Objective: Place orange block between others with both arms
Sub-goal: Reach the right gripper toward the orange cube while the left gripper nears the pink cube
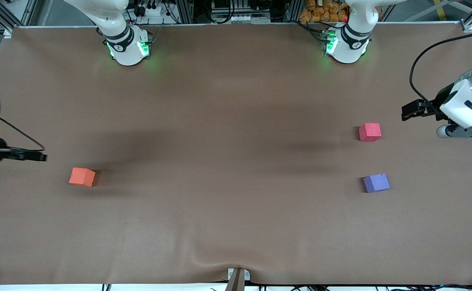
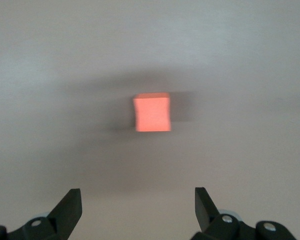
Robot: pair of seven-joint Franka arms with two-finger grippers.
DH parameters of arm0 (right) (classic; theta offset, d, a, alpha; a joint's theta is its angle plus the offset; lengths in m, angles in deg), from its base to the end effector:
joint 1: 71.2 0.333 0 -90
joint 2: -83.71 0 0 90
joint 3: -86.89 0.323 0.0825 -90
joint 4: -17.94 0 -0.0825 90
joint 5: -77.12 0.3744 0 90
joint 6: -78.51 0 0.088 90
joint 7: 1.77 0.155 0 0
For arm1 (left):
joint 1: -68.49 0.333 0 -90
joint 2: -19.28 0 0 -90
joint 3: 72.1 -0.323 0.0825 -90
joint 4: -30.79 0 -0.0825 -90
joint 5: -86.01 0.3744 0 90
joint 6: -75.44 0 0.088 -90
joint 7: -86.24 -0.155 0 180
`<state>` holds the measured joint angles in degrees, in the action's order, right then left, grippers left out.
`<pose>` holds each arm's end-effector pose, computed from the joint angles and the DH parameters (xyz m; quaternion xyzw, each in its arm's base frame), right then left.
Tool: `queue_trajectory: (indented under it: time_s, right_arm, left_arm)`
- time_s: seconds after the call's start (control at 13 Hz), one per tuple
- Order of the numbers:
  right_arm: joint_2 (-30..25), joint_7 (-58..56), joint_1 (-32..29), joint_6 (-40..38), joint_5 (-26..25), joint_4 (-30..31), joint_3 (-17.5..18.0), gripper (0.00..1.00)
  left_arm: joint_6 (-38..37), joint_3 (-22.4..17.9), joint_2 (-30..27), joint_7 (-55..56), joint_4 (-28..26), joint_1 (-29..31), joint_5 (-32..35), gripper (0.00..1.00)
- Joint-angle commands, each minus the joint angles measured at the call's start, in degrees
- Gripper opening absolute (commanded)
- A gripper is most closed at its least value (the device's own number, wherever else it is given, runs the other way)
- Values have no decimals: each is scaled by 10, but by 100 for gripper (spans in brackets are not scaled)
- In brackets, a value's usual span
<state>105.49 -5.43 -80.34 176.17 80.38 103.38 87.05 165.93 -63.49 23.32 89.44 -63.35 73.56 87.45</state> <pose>0.6330 -0.0921 0.4031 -0.9947 0.0524 0.0797 0.0373 0.5530 -0.0282 0.5128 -0.9977 0.0041 0.0661 0.0112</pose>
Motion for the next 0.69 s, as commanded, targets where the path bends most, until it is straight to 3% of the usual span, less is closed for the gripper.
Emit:
queue_trajectory:
  time_s: [0.0,0.31,0.62]
  right_arm:
    - [-9,14,24,-6,7,0,1,100]
    - [-2,5,18,2,6,1,0,100]
    - [12,12,54,17,0,3,-1,100]
  left_arm:
    - [1,1,-3,-13,3,3,2,100]
    - [8,1,-2,-13,3,2,3,100]
    - [20,1,15,-1,4,-2,-27,100]
